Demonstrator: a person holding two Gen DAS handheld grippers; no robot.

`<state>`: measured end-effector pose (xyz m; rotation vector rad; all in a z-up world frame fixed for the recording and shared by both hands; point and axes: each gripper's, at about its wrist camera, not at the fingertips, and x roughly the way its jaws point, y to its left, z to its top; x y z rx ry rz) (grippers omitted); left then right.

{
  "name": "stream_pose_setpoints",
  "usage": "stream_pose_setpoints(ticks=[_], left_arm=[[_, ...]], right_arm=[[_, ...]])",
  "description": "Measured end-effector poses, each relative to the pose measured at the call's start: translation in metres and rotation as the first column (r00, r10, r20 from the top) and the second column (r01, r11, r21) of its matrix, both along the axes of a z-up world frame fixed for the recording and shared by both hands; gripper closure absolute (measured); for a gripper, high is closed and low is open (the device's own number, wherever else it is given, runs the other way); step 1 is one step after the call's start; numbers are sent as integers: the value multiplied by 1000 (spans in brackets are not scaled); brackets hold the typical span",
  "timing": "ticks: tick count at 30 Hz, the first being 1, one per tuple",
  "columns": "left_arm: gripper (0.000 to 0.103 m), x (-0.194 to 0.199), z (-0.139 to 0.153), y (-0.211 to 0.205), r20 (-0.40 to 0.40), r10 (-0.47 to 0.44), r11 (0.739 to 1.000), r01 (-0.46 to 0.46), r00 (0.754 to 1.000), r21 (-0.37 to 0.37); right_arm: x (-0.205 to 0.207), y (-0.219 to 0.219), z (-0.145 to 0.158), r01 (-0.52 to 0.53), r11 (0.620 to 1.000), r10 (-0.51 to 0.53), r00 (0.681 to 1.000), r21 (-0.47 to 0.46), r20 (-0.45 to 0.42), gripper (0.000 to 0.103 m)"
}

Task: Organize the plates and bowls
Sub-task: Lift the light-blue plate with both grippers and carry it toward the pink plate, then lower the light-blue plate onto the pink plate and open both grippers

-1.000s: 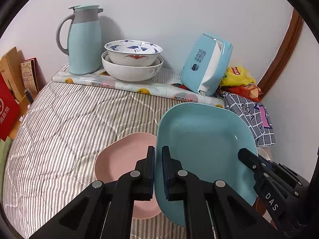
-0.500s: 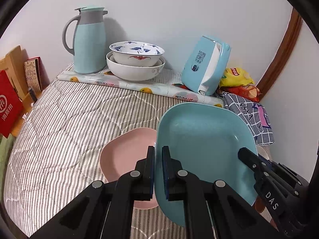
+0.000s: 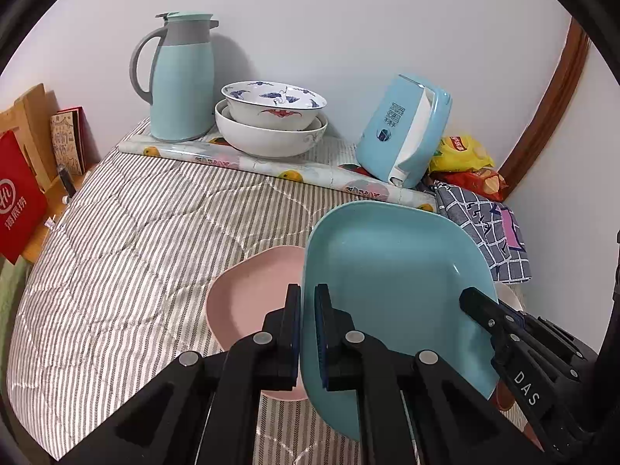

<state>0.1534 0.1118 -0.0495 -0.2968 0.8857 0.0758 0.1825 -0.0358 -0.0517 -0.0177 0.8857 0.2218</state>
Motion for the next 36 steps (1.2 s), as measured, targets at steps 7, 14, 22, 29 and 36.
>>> stream_pose_setpoints(ticks=[7, 14, 22, 29, 36], left_arm=[[95, -4, -4, 5, 1, -7, 1000, 7, 1000, -20], [95, -7, -8, 11, 1, -4, 999, 4, 1000, -37], [95, -8, -15, 17, -13, 9, 999, -10, 1000, -48], [95, -8, -23, 24, -30, 28, 998, -30, 999, -47], [95, -10, -32, 30, -52, 52, 998, -54, 997, -42]], right_arm=[[-3, 6, 0, 3, 1000, -3, 1000, -24, 2, 97], [-6, 11, -2, 6, 999, -6, 1000, -38, -1, 97], [-5, 19, -8, -7, 999, 7, 1000, -49, -11, 97], [1, 25, -15, -20, 999, 20, 999, -39, -25, 97], [6, 32, -26, -59, 998, 57, 997, -35, -42, 97]])
